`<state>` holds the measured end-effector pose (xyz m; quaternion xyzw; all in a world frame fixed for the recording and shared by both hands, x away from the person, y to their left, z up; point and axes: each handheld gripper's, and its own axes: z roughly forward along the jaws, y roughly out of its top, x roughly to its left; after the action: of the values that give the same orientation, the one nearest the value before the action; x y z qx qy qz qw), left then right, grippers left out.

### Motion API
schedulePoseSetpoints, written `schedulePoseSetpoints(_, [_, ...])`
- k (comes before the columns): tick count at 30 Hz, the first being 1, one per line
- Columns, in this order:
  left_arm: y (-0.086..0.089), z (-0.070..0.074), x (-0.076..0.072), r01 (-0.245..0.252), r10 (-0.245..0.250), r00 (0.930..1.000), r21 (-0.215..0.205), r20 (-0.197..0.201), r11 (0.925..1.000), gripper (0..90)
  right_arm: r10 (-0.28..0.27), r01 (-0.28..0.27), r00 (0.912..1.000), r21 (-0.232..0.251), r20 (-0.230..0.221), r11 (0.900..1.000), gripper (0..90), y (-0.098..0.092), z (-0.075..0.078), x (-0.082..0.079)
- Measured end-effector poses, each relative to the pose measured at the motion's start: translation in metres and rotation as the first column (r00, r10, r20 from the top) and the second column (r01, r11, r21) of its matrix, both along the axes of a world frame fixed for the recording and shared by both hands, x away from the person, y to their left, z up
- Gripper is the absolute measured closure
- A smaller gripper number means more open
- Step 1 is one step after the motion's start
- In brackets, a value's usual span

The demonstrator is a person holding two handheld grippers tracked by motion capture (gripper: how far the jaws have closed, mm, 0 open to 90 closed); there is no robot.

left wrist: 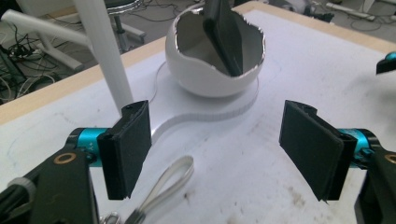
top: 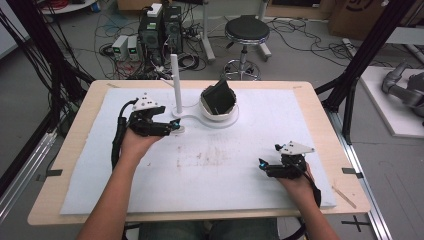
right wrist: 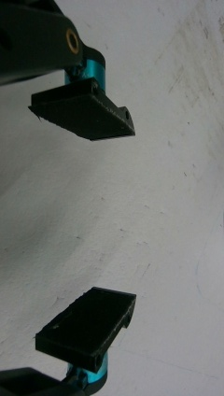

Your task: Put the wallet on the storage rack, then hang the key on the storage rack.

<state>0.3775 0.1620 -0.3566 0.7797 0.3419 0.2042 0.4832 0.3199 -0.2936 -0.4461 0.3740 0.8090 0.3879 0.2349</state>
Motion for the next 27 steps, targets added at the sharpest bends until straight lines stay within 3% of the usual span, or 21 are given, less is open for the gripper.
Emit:
schedulePoseSetpoints(6, [0.010, -0.018, -0.008, -0.018, 0.018, 0.9996, 0.019, -0.022, 0.9997, 23.5, -0.001, 0.001, 1.0000, 0.002, -0.001, 1.000, 17.4, 0.000, -0.001, 0.001])
schedulePoseSetpoints(15, [0.023, -0.021, -0.011, -0.030, 0.030, 0.9991, -0.005, -0.030, 0.9995, 21.9, 0.002, -0.003, 1.0000, -0.012, -0.003, 1.000, 17.4, 0.001, -0.001, 0.002])
schedulePoseSetpoints(27, [0.028, -0.023, -0.010, -0.050, 0.049, 0.9981, -0.015, -0.036, 0.9986, 21.9, 0.006, -0.006, 1.0000, -0.013, -0.001, 1.000, 17.4, 0.001, -0.001, 0.001])
